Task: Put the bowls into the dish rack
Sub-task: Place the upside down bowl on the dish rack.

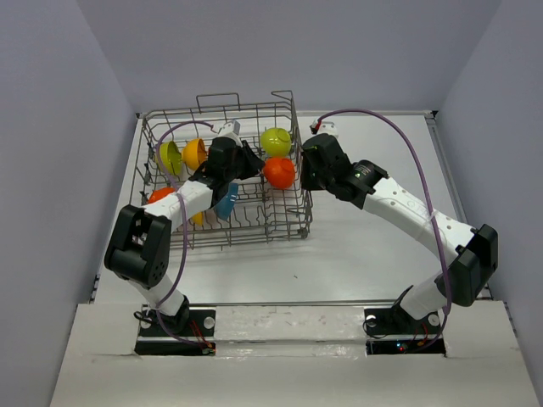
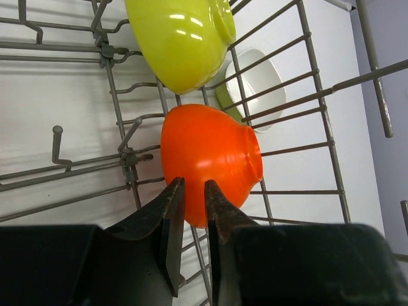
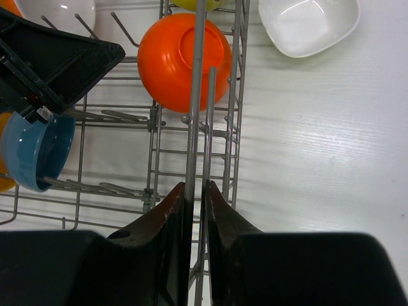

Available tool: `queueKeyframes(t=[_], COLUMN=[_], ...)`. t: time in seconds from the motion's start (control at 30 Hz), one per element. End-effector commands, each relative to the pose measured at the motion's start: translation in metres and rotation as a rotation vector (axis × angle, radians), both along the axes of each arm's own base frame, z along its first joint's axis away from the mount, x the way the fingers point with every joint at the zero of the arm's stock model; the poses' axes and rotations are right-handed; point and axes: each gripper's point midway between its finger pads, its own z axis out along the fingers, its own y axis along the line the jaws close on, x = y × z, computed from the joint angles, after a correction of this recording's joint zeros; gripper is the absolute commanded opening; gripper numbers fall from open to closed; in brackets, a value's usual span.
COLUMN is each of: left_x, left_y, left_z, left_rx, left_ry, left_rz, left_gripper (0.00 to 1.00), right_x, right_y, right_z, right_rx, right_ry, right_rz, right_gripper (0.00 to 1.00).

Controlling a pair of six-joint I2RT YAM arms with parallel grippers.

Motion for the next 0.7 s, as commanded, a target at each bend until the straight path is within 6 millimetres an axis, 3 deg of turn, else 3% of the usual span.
queueKeyframes(t=[0.0, 0.37, 0.67], left_x=[0.0, -0.004, -0.011], left_y=[0.0, -0.011, -0.022], left_z=[0.035, 0.068, 0.096], left_rx=[-0.004, 0.017, 0.03], left_ry=[-0.086, -0.15, -0.201], left_rz=[-0.014, -0.075, -0.123], left_gripper=[0.28, 0.32, 0.33], right_x=[0.001, 0.003, 0.005], right_y=[0.016, 0.015, 0.006], right_z=[0.01, 0.019, 0.046], right_rx=[0.034, 0.039, 0.044], right_ry=[-0.02, -0.037, -0.088], right_rz=[0.04, 0.035, 0.003], right_gripper=[0.09, 0.11, 0.39])
